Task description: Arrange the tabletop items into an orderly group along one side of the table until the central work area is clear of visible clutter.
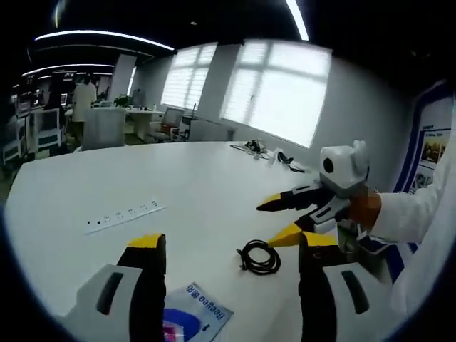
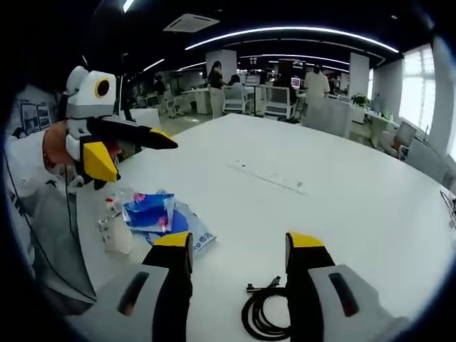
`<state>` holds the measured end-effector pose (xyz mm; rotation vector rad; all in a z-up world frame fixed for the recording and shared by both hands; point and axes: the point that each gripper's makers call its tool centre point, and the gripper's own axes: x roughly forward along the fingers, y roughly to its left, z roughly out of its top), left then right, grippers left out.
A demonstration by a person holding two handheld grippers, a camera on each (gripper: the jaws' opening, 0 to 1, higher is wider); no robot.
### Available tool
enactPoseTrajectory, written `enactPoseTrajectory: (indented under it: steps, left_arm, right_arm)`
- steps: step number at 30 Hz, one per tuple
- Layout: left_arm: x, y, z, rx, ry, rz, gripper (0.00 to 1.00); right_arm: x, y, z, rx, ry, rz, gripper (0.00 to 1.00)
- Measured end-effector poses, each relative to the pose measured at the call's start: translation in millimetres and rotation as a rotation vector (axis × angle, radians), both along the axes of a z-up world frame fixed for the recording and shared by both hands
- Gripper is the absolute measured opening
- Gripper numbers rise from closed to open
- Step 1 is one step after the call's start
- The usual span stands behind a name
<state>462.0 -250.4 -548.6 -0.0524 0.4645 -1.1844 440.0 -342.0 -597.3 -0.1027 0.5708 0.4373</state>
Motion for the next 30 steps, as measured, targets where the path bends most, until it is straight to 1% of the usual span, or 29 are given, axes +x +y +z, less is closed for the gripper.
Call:
enactPoseTrajectory:
  steps: [3,9,17,26,27,30]
  left_arm:
    - [1.2,19,2.5,-0.006,-0.001,0.033,0.78]
    - [4.5,56,0.5,0.003,-0.005,0.100,0.77]
    - [3.7,103,-7.0,0.018,0.003,0.184,0.77]
    - [-1.6,147,-19.8,0.033,0.025,0.267,0.76]
    - [-1.7,149,-20.4,0.033,0.025,0.271,0.76]
    - [-2.6,162,-24.6,0.032,0.037,0.301,0.76]
  right_arm:
    - [4,14,-0.8,0.000,0.001,0.030,0.51]
    - [11,45,-3.3,0.011,0.007,0.087,0.51]
    - [18,89,-14.6,0.012,0.027,0.176,0.50]
    - [26,126,-25.9,0.012,0.048,0.256,0.50]
    - [26,129,-27.7,0.007,0.053,0.264,0.50]
    - [28,138,-32.8,0.008,0.063,0.282,0.50]
